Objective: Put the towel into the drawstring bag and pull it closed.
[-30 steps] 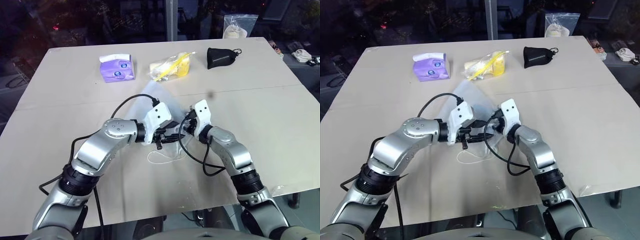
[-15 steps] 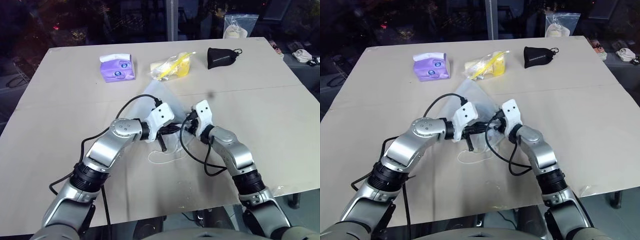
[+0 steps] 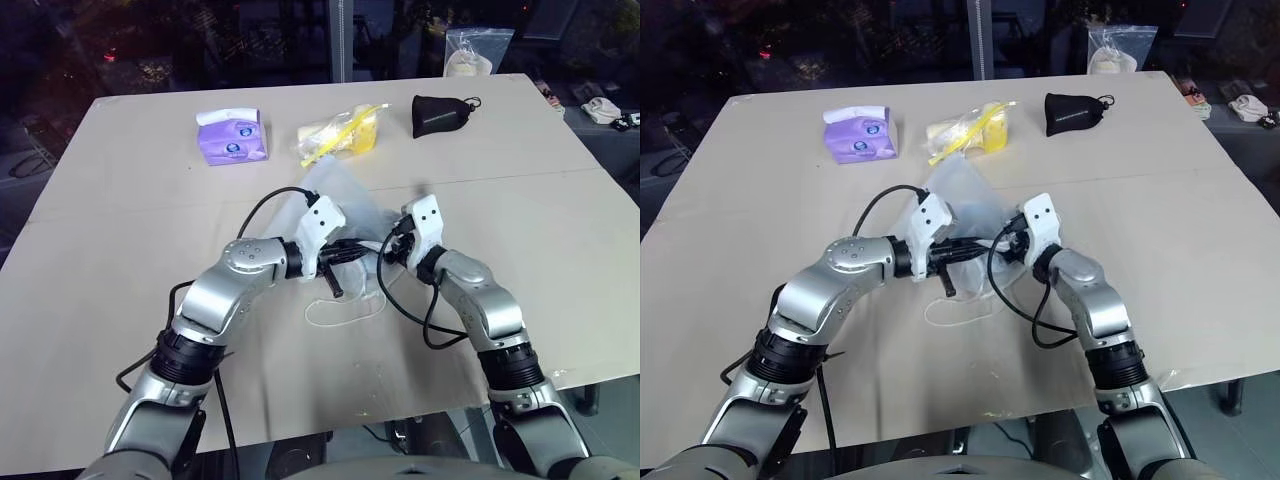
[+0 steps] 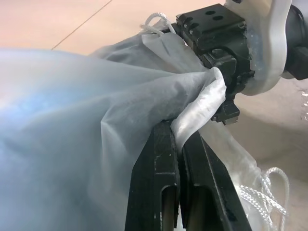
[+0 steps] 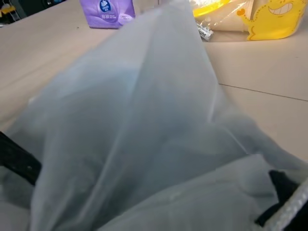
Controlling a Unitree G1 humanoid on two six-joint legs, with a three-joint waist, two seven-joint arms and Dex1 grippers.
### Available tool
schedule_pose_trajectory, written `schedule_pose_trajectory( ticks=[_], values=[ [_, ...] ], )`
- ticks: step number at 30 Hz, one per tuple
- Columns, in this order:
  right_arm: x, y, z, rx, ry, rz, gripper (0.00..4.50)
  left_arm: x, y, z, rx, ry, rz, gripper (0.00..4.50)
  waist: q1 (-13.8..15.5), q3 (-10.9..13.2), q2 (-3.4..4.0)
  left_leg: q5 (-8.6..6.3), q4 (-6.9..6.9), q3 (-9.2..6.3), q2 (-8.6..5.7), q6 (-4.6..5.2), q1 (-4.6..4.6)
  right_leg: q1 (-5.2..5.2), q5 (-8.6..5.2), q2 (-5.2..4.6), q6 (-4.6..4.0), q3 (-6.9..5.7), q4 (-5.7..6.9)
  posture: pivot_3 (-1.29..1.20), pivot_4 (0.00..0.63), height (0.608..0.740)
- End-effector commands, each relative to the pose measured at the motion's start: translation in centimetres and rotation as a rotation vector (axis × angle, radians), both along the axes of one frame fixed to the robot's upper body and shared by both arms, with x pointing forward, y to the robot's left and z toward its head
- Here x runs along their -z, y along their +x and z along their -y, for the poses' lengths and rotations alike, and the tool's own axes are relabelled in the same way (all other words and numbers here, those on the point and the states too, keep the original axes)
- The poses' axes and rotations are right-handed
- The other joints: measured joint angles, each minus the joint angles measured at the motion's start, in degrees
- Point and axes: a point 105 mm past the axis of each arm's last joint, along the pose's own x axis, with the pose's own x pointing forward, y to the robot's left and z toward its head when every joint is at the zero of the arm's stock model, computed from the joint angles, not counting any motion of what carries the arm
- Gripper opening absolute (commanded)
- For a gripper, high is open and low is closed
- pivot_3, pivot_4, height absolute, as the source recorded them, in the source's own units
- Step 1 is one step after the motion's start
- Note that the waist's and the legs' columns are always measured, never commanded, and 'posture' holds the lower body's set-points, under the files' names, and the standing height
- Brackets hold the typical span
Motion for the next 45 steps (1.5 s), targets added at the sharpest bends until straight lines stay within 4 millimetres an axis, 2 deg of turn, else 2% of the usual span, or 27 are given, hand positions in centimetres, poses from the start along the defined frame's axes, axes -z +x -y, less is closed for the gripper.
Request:
schedule_pose_trajectory(
  ticks=[1,2,5,10,11,18,22,26,29,32,35,38,41,45],
  values=[
    [-0.8,-0.8,-1.1,-0.056,0.049,0.011,3.48,-1.9,1.4,-2.3,-0.13,-0.003,0.098,0.0,0.1,0.0,0.0,0.0,0.0,-0.01,0.0,0.0,-0.01,0.0,0.0,0.0,0.0,-0.02,0.0,0.0,0.15,0.74],
    [-0.8,-0.8,-1.1,-0.057,0.048,0.01,3.48,-1.9,1.3,-2.2,-0.127,-0.004,0.098,0.0,0.1,0.0,0.0,0.0,0.01,0.01,-0.01,0.0,-0.01,0.0,0.0,-0.01,0.0,0.0,0.0,0.0,0.15,0.74],
    [-0.9,-0.9,-1.2,-0.067,0.075,-0.012,2.61,-1.9,1.2,-2.3,-0.124,-0.006,0.098,0.0,0.1,0.0,0.0,0.0,0.02,0.02,-0.02,0.0,-0.01,0.0,0.0,-0.03,0.0,0.05,-0.01,0.0,0.15,0.74],
    [-0.9,-1.0,-1.3,-0.074,0.072,-0.01,0.18,-2.0,1.0,-2.5,-0.129,-0.016,0.094,0.0,0.1,0.0,0.0,0.0,0.02,0.01,-0.02,0.0,-0.01,0.0,0.0,-0.02,0.0,0.0,-0.01,0.0,0.15,0.74],
    [-0.9,-1.1,-1.4,-0.076,0.07,-0.011,0.03,-2.0,1.0,-2.5,-0.13,-0.016,0.093,0.0,0.2,0.0,0.0,0.0,0.02,0.01,-0.02,0.0,-0.01,0.01,0.0,-0.02,0.0,0.0,-0.01,0.0,0.15,0.74],
    [-0.6,-1.2,-1.6,-0.075,0.047,-0.004,0.03,-2.0,1.0,-2.8,-0.133,-0.017,0.09,0.0,0.2,0.0,0.0,0.0,0.02,0.02,-0.02,0.0,-0.01,0.01,0.0,-0.02,0.0,0.01,-0.01,0.0,0.15,0.74],
    [-0.9,-1.4,-1.7,-0.108,0.009,0.047,0.03,-2.5,1.7,-3.2,-0.182,-0.051,0.085,0.0,0.1,0.0,0.0,0.0,0.02,0.03,-0.02,0.0,-0.01,0.01,0.0,-0.02,0.0,0.02,-0.01,0.0,0.15,0.74],
    [-2.5,-3.5,-1.9,-0.237,-0.009,0.147,0.03,-3.2,2.3,-3.5,-0.212,-0.096,0.063,0.0,0.2,0.0,0.0,0.0,0.03,0.01,-0.03,0.0,-0.02,0.01,0.0,-0.03,0.01,-0.01,-0.02,0.0,0.15,0.74],
    [-4.0,-5.0,-1.3,-0.325,0.012,0.176,0.03,-3.4,2.0,-3.5,-0.194,-0.123,0.037,0.0,0.2,0.0,-0.01,0.0,0.04,-0.01,-0.03,0.0,-0.05,0.01,0.0,-0.03,0.01,-0.03,-0.04,0.0,0.15,0.74],
    [-3.9,-6.2,-0.4,-0.371,-0.071,0.2,1.08,-3.5,1.7,-3.8,-0.174,-0.118,0.032,0.0,0.2,0.0,-0.01,0.0,0.04,0.0,-0.03,0.0,-0.02,0.02,0.01,-0.03,0.01,0.01,-0.04,0.0,0.15,0.74],
    [-4.4,-7.0,0.5,-0.364,-0.095,0.215,2.49,-3.7,1.6,-4.1,-0.157,-0.115,0.032,0.0,0.3,0.0,-0.01,0.0,0.04,-0.01,-0.03,0.0,-0.02,0.04,0.0,-0.03,0.01,-0.04,-0.04,0.0,0.15,0.74],
    [-5.7,-7.9,1.7,-0.356,-0.073,0.219,2.49,-3.9,1.5,-4.5,-0.137,-0.103,0.039,0.0,0.3,0.0,-0.01,0.0,0.04,-0.04,-0.02,0.0,-0.01,0.04,0.0,-0.01,0.01,-0.05,-0.02,0.0,0.15,0.74],
    [-5.3,-6.6,3.6,-0.214,-0.187,0.227,2.49,-4.3,1.5,-5.0,-0.117,-0.097,0.045,0.0,0.3,0.0,-0.04,0.0,0.06,0.01,-0.02,0.0,0.0,0.06,0.0,-0.02,0.01,-0.01,-0.04,0.0,0.15,0.74],
    [-4.4,-4.7,5.4,-0.07,-0.253,0.226,2.49,-4.5,1.4,-5.3,-0.089,-0.085,0.053,0.0,0.4,0.0,-0.04,0.0,0.09,0.03,-0.03,0.0,0.02,0.09,0.0,-0.01,0.01,-0.01,-0.05,0.0,0.15,0.74]
  ],
)
